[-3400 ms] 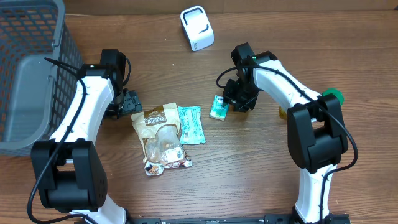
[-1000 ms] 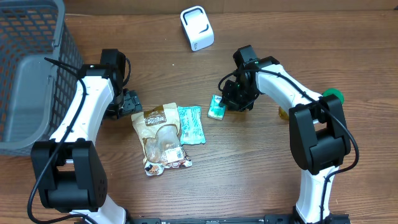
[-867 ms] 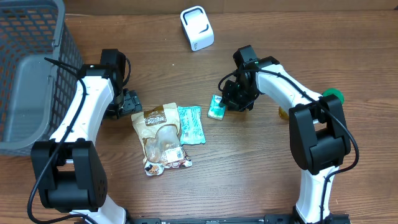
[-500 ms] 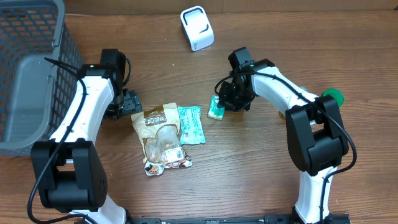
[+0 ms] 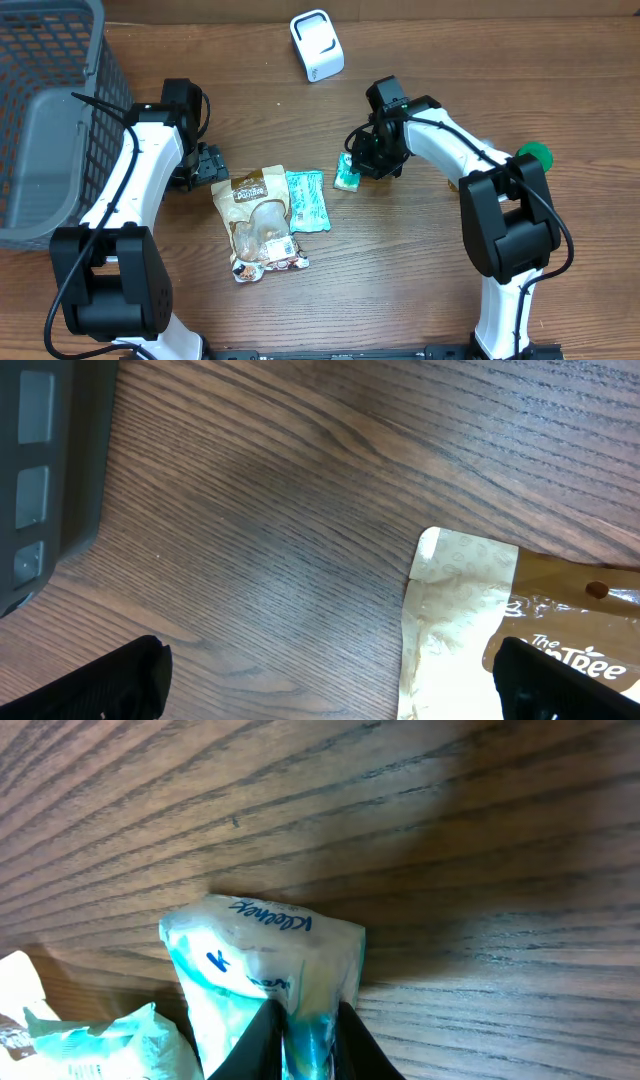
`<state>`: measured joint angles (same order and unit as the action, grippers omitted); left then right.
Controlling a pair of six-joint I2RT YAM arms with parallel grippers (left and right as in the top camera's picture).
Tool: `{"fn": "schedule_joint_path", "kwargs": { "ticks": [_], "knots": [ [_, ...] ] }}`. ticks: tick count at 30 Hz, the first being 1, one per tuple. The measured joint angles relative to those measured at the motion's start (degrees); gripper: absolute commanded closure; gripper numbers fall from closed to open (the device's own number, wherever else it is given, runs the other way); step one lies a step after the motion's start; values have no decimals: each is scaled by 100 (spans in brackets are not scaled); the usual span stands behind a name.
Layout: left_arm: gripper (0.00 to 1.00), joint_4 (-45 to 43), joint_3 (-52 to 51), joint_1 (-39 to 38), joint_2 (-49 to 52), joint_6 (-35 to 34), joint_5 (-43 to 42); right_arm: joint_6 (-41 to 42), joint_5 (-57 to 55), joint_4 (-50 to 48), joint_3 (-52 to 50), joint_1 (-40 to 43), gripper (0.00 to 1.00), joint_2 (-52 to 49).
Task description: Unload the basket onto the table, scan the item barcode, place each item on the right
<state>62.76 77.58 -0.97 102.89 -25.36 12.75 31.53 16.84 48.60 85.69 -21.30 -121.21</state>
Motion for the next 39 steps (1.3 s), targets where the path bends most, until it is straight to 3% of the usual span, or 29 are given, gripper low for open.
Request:
{"fn": "schedule_joint_path", "kwargs": {
  "ticks": [6,39],
  "knots": [
    [1,0,0,0,0,0,0,4,-227,-35,-26,-98,94,52],
    [1,0,0,0,0,0,0,-2,-267,20,-33,-105,96,83]
  ]
}}
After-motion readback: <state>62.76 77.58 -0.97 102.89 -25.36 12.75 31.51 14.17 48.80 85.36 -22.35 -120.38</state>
